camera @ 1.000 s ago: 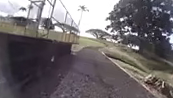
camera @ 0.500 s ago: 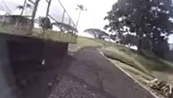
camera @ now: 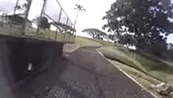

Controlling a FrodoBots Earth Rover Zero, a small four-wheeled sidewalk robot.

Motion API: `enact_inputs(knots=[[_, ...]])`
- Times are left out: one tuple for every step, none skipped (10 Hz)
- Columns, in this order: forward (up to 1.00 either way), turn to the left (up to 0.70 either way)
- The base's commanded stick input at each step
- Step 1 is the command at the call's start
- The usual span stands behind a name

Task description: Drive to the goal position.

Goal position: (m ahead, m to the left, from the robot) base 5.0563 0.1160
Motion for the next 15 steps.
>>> enact_inputs(knots=[[0.85,0.00],[0.85,0.00],[0.85,0.00],[0.85,0.00],[0.85,0.00],[0.85,0.00],[0.85,0.00],[0.85,-0.02],[0.85,-0.11],[0.85,-0.29],[0.85,-0.13],[0.85,0.00],[0.85,0.00],[0.85,0.00],[0.85,0.00]])
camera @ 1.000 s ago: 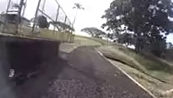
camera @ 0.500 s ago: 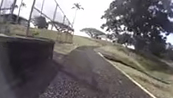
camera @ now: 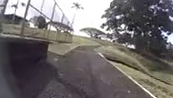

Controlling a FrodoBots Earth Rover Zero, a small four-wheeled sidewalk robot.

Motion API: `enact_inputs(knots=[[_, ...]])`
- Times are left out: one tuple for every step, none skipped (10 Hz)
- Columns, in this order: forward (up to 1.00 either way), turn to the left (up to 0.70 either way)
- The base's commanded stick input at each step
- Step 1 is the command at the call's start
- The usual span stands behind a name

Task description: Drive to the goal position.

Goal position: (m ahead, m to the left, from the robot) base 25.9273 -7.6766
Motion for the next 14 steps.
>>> enact_inputs(knots=[[0.85,0.00],[0.85,0.00],[0.85,0.00],[0.85,0.00],[0.85,0.00],[0.85,0.00],[0.85,0.00],[0.85,0.00],[0.85,0.00],[0.85,0.00],[0.85,0.00],[0.85,0.00],[0.85,0.00],[0.85,0.00]])
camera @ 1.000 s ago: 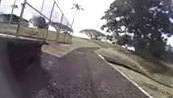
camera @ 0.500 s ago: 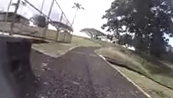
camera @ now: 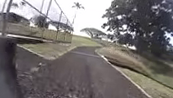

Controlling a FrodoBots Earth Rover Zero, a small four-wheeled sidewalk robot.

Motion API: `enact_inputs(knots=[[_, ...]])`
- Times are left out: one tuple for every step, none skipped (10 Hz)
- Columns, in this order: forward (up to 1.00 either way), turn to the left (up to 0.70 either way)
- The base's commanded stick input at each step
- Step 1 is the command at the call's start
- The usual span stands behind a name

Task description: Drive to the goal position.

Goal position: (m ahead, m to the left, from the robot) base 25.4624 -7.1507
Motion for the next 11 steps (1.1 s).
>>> enact_inputs(knots=[[0.85,0.00],[0.85,0.00],[0.85,0.00],[0.85,0.00],[0.85,0.00],[0.85,0.00],[0.85,0.00],[0.85,0.00],[0.85,0.00],[0.85,0.00],[0.85,0.00]])
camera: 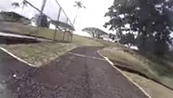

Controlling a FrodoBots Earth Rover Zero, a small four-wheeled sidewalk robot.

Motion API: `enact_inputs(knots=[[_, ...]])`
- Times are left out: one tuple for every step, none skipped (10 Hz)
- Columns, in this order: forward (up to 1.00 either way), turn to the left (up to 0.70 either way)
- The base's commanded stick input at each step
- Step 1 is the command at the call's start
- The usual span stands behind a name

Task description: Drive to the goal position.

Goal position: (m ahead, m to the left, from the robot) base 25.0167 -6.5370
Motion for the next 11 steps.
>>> enact_inputs(knots=[[0.85,0.00],[0.85,0.00],[0.85,0.00],[0.85,0.00],[0.85,0.00],[0.85,0.00],[0.85,0.00],[0.85,0.00],[0.85,0.00],[0.85,0.00],[0.85,0.00]])
